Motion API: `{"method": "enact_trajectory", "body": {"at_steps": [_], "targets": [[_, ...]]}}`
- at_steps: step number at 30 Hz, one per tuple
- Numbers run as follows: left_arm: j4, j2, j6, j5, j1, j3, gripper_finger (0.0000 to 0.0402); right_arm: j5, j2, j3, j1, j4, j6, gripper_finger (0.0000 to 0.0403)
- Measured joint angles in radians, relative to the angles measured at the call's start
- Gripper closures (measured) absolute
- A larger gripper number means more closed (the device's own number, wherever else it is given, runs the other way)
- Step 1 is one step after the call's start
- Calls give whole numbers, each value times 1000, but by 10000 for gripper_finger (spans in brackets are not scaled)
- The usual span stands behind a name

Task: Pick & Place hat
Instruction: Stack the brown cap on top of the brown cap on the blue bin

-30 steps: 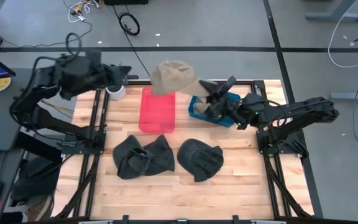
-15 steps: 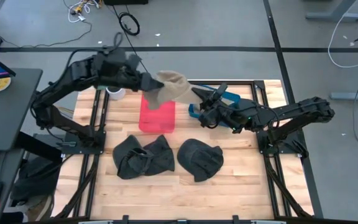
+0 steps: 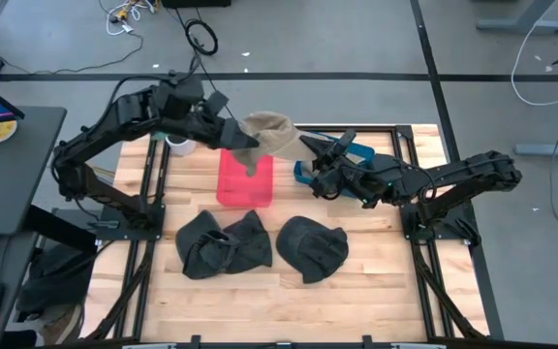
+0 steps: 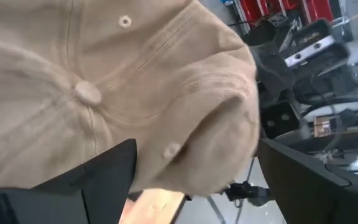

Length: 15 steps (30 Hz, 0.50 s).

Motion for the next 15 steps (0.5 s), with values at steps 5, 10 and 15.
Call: {"method": "enact_trajectory", "body": {"at_steps": [5, 10, 15], "targets": [[26, 29, 80, -111, -2, -1, 80, 2, 0, 0, 4, 0, 9, 387], [59, 42, 129, -160, -15, -1, 166, 18, 0, 0, 4, -1, 36, 387], [75, 40, 161, -138, -15, -1, 322, 19, 0, 0, 4, -1, 71, 387]]}}
